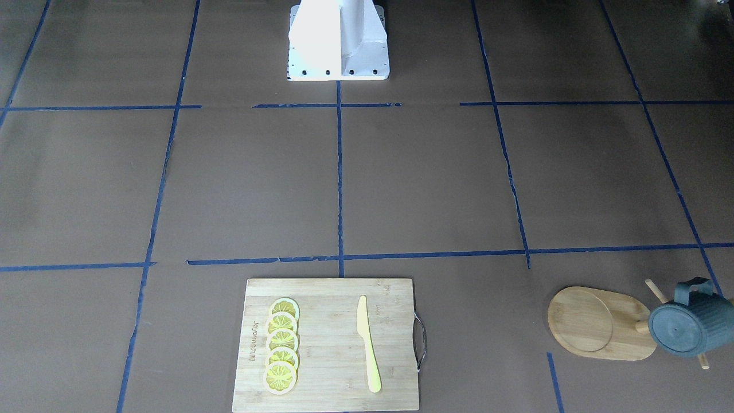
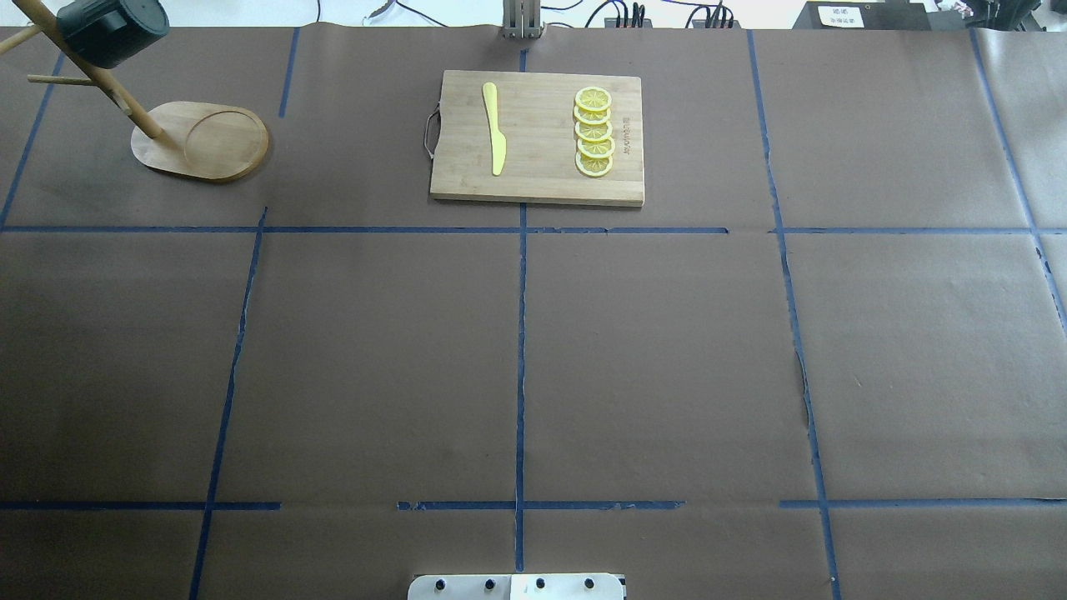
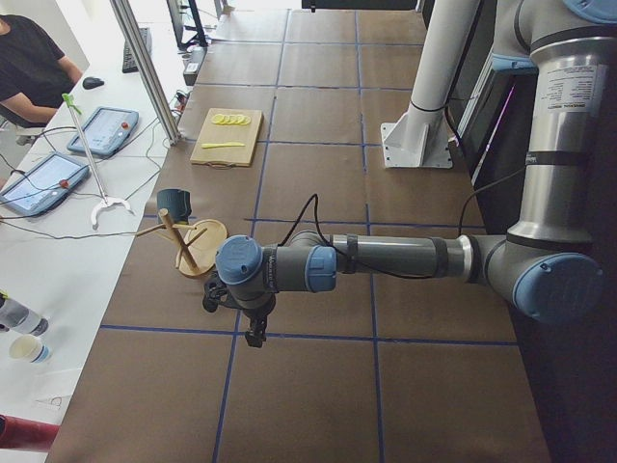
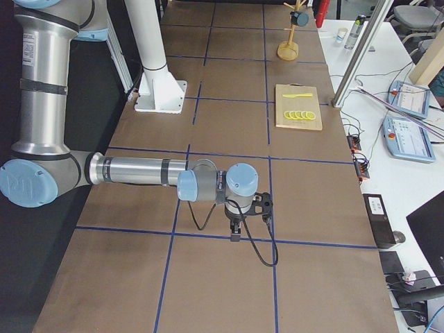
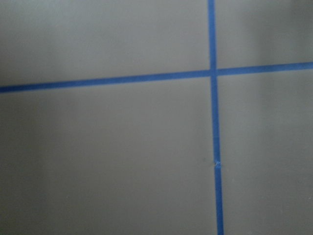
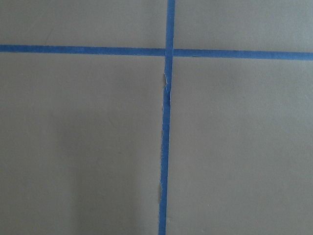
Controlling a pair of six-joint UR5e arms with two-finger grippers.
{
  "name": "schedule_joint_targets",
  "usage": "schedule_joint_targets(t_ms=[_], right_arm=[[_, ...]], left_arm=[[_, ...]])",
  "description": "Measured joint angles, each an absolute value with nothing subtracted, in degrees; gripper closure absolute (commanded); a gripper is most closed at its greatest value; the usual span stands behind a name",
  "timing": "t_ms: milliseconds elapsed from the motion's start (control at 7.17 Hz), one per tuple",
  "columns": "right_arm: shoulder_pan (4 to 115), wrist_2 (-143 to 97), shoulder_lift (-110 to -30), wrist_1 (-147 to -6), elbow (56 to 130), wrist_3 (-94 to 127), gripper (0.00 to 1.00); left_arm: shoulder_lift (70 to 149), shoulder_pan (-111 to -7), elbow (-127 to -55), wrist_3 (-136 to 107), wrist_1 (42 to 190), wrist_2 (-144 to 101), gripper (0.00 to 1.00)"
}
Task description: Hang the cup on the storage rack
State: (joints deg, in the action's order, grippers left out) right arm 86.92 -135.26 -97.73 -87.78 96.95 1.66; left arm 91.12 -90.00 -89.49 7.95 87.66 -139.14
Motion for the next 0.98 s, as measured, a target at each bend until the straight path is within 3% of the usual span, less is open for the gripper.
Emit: schedule_joint_targets(t_ms=[976], right_arm=[[86.9,-134.6,-97.8,-87.6,96.6,1.9,0.00]], left_arm=[[91.2,-89.5,-89.5,8.1,85.7,-131.9,0.00]])
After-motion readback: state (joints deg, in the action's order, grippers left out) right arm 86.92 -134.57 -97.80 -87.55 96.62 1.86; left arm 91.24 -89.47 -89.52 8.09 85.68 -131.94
